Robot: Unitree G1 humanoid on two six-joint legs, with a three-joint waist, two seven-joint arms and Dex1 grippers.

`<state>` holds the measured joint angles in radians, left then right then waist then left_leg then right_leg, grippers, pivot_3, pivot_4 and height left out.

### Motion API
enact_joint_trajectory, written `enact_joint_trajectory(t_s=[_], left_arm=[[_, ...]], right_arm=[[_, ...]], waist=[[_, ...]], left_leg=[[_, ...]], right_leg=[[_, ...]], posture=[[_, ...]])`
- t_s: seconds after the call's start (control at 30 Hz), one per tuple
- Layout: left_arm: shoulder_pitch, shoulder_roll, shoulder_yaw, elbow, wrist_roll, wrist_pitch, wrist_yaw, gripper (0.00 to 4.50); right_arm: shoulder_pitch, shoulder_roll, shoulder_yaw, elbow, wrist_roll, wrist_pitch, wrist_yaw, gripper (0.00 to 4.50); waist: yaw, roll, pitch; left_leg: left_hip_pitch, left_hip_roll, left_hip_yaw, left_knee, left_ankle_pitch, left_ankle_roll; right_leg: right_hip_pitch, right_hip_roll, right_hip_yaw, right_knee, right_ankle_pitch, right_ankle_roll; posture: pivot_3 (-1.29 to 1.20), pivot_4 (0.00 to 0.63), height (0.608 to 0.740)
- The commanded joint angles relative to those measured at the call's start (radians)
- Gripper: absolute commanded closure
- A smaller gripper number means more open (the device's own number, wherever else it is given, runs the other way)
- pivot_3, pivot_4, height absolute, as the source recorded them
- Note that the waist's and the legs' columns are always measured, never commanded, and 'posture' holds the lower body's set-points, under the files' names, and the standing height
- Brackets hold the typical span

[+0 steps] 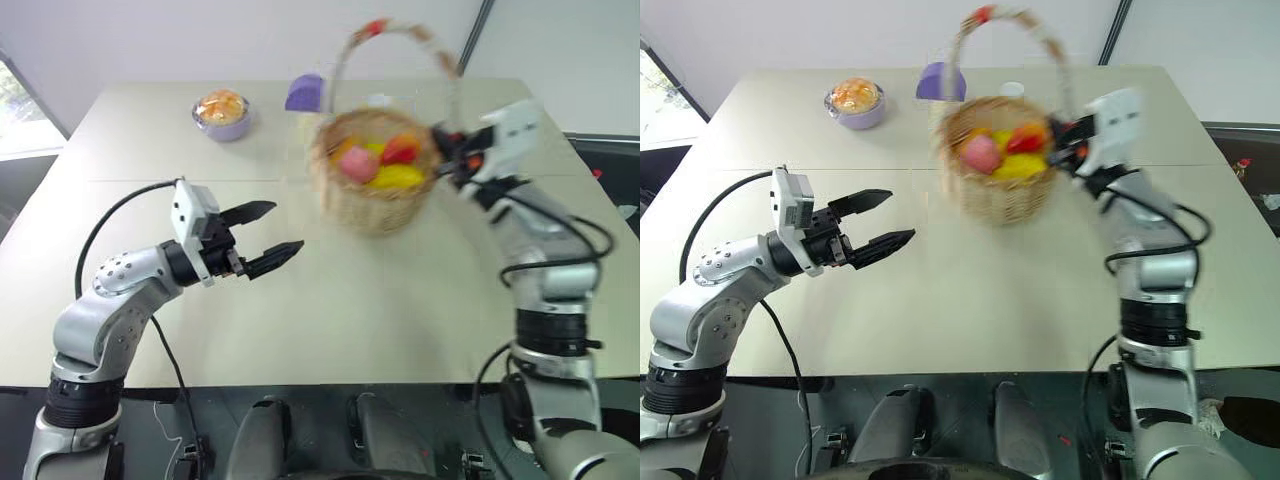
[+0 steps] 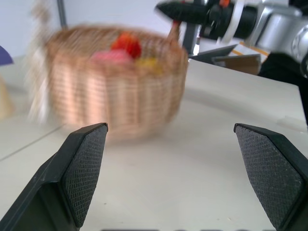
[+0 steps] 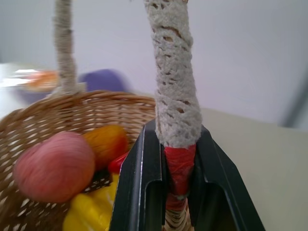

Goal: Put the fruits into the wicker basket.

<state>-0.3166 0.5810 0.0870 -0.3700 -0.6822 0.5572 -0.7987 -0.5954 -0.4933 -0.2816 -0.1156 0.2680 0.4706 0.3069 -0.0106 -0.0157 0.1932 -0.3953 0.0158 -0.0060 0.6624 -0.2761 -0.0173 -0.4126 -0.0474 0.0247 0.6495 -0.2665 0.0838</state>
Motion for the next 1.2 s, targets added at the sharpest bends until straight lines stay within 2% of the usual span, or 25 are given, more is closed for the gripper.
enact_joint_trajectory(t_s=[0.03,0.3,0.53,0.63,0.77,0.87,1.03,1.2], left_arm=[[-0.051,-0.012,-0.015,0.016,0.012,-0.032,-0.023,0.00],[-0.076,-0.024,-0.026,0.060,0.048,-0.060,-0.040,0.00],[-0.081,-0.016,-0.012,0.093,0.073,-0.079,-0.045,0.00],[-0.093,-0.008,-0.002,0.139,0.104,-0.103,-0.041,0.00],[-0.088,0.019,0.036,0.209,0.146,-0.137,-0.025,0.00],[-0.084,0.020,0.098,0.274,0.150,-0.153,0.015,0.00],[-0.013,0.037,0.166,0.314,0.185,-0.178,0.061,0.00],[0.079,0.039,0.209,0.275,0.187,-0.182,0.087,0.00]], right_arm=[[0.020,-0.060,-0.098,0.015,-0.050,-0.048,-0.069,4.48],[0.013,-0.048,-0.134,0.185,-0.071,-0.132,-0.150,4.48],[0.039,-0.061,-0.158,0.118,-0.069,-0.131,-0.184,0.98],[0.097,-0.084,-0.201,0.035,-0.048,-0.114,-0.171,0.98],[0.259,-0.131,-0.256,-0.107,0.045,-0.081,-0.034,0.98],[0.372,-0.158,-0.239,-0.153,0.060,-0.110,0.063,0.98],[0.511,-0.181,-0.090,-0.247,0.094,-0.138,0.266,0.98],[0.490,-0.151,0.071,-0.293,0.137,-0.100,0.356,0.98]], waist=[[-0.004,0.000,0.000],[-0.035,0.001,0.000],[-0.028,0.001,0.001],[-0.018,0.001,0.001],[-0.003,0.001,0.001],[-0.004,0.001,0.001],[-0.015,0.002,0.000],[-0.013,0.001,0.000]], left_leg=[[0.000,0.000,0.000,0.000,0.000,0.000],[0.003,0.002,0.002,-0.001,0.000,0.000],[0.003,0.001,0.001,-0.001,0.000,0.000],[0.003,0.001,0.001,-0.001,0.000,0.000],[0.002,0.001,0.001,-0.001,0.000,0.000],[0.003,0.001,0.001,-0.001,0.000,0.001],[0.005,0.002,0.001,-0.001,0.000,0.001],[0.005,0.008,0.001,-0.001,0.000,0.001]], right_leg=[[0.000,0.000,0.000,0.000,0.000,0.000],[0.000,0.004,0.003,0.003,0.000,0.000],[0.000,0.002,0.003,0.002,0.000,0.000],[0.000,0.002,0.002,0.002,0.000,0.000],[0.000,0.002,0.002,0.001,0.000,0.001],[0.001,0.002,0.002,0.000,0.000,0.001],[0.002,0.003,0.002,0.000,0.000,0.001],[0.002,0.004,0.001,0.001,0.000,0.001]], posture=[[0.00,0.150,0.740],[0.00,0.150,0.740],[0.00,0.150,0.740],[0.00,0.150,0.740],[0.00,0.150,0.740],[0.00,0.150,0.740],[0.00,0.150,0.740],[0.00,0.150,0.740]])
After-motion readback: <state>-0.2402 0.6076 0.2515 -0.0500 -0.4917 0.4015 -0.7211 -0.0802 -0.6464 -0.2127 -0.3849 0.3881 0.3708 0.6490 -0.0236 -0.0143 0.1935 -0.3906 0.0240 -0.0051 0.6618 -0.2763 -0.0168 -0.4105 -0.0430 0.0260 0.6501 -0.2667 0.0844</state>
